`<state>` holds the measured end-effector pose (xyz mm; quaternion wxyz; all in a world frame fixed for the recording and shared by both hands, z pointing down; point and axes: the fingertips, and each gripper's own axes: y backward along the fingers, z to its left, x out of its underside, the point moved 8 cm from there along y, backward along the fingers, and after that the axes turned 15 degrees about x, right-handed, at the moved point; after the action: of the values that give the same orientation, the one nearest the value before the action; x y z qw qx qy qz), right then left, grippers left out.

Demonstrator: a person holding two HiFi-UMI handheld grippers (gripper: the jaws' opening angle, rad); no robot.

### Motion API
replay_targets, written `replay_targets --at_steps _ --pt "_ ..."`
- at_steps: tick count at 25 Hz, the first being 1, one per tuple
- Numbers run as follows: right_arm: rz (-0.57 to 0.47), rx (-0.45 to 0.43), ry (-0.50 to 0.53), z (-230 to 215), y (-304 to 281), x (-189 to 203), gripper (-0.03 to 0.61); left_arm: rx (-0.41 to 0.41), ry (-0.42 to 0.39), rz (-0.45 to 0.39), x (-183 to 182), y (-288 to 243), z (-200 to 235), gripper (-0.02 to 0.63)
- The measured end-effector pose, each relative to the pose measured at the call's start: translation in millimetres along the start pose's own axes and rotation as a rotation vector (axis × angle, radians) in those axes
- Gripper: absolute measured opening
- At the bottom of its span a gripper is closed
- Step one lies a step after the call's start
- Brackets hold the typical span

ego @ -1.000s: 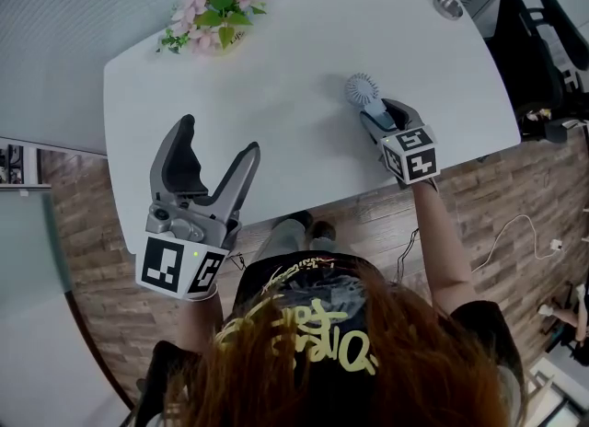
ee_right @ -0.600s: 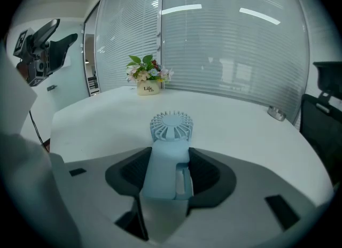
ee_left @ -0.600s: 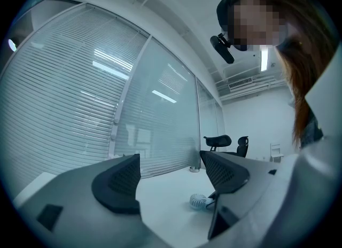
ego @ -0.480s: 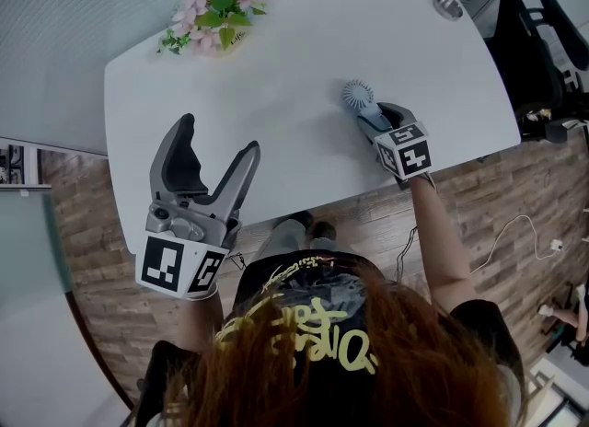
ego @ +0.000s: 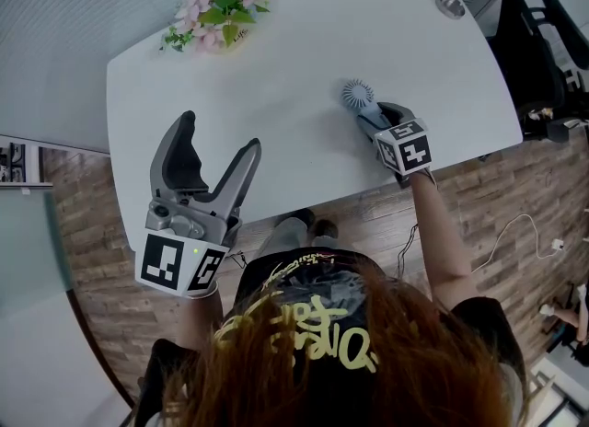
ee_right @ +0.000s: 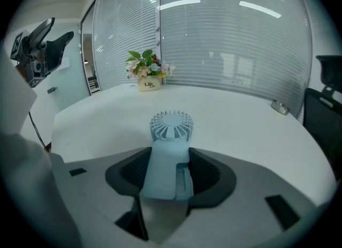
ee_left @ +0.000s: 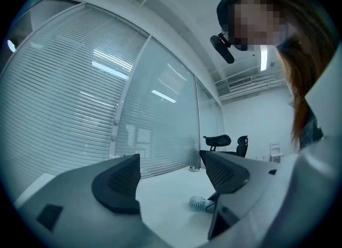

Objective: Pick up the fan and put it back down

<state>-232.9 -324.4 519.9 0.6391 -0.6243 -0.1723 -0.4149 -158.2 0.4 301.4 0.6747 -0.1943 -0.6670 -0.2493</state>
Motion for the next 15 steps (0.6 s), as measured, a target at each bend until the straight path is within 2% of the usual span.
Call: replay_targets --at_steps 8,15 --pt "0.029 -0.015 -0.02 -0.6 -2.6 -0.3 0.218 0.011 -0.012 -0.003 -3.2 -0.5 -1.5 0.379" --pt "-0.01 0.016 -0.018 -0.9 4.5 -4.2 0.235 0.025 -0.029 0.001 -10.6 -2.1 -4.8 0.379"
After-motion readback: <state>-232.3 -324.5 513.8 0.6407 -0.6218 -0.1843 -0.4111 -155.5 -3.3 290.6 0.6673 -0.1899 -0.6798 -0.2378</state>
